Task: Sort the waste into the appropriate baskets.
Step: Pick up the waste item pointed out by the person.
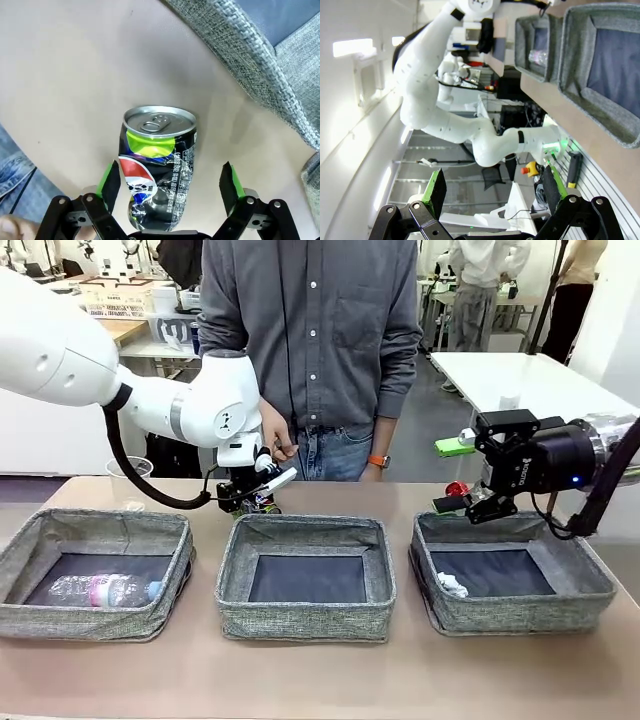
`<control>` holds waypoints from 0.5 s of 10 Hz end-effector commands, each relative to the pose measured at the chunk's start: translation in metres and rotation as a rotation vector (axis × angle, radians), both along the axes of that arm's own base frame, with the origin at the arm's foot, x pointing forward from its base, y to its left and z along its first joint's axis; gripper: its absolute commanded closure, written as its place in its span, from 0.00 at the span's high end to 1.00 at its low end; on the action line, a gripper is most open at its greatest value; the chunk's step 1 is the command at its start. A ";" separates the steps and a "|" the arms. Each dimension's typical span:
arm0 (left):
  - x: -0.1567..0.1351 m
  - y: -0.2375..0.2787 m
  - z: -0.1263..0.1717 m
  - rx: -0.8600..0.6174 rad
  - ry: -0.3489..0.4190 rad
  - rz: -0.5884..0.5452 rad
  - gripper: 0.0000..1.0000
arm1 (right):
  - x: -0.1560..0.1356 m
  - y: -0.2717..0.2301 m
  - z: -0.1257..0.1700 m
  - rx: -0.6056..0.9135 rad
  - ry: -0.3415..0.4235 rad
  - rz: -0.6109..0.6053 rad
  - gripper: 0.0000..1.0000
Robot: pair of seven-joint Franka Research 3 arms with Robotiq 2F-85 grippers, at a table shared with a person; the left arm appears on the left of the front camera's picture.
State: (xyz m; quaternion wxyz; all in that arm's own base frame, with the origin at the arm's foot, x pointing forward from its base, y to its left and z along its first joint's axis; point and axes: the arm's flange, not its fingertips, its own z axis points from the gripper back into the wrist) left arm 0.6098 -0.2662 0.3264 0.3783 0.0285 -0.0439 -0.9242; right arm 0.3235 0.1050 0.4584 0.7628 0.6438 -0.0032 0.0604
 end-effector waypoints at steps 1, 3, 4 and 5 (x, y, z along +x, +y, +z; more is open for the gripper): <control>0.000 -0.003 -0.006 0.008 -0.028 0.004 1.00 | 0.001 0.002 0.004 0.025 0.013 -0.009 1.00; 0.002 -0.004 -0.008 0.029 -0.071 0.028 0.42 | 0.001 0.002 0.004 0.025 0.013 -0.009 1.00; 0.002 -0.006 -0.007 0.025 -0.066 0.020 0.41 | 0.001 0.002 0.004 0.025 0.013 -0.009 1.00; 0.002 -0.005 -0.007 0.025 -0.063 0.021 0.00 | 0.001 0.002 0.004 0.025 0.013 -0.009 1.00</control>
